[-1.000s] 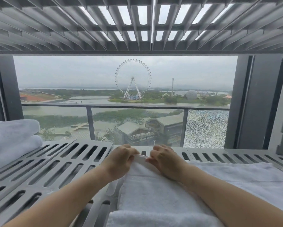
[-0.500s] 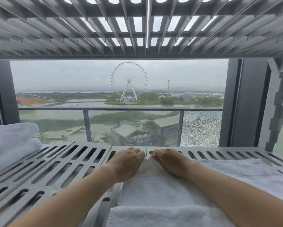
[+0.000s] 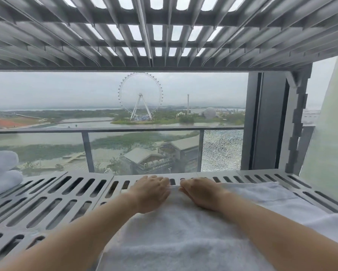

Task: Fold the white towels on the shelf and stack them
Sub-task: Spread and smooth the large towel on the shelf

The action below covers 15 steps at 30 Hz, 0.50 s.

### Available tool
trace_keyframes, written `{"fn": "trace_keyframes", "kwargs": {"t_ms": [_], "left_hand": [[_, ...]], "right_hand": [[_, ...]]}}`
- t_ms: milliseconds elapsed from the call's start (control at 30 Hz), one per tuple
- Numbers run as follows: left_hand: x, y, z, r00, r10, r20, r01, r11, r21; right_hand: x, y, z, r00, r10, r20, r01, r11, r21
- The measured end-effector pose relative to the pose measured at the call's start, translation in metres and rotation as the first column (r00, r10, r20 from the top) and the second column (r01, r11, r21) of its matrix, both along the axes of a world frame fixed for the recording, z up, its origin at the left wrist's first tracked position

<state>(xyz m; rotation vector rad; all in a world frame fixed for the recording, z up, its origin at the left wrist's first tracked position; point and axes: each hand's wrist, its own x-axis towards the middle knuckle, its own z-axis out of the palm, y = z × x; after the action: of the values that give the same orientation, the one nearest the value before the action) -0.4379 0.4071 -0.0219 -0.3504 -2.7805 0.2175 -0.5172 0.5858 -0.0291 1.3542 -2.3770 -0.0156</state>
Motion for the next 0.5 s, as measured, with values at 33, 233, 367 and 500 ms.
{"fn": "trace_keyframes", "kwargs": {"t_ms": [33,233,367,500], "left_hand": [[-0.005,0.011,-0.001,1.000,-0.029,-0.011,0.029,0.999,-0.015],[-0.017,0.030,-0.010,1.000,-0.008,-0.011,0.007,1.000,-0.004],[-0.012,0.029,-0.010,0.999,0.042,0.010,-0.042,0.999,0.001],[-0.010,0.044,-0.008,0.995,0.094,0.017,-0.093,0.994,-0.051]], "right_hand": [[-0.001,0.001,0.000,1.000,0.007,-0.018,-0.007,1.000,-0.002],[-0.012,0.030,0.001,0.999,0.050,0.016,-0.049,0.999,-0.021],[-0.027,0.063,0.004,1.000,0.014,0.026,-0.014,1.000,0.013],[-0.033,0.077,-0.001,0.999,0.034,-0.019,-0.034,0.999,-0.010]]}}
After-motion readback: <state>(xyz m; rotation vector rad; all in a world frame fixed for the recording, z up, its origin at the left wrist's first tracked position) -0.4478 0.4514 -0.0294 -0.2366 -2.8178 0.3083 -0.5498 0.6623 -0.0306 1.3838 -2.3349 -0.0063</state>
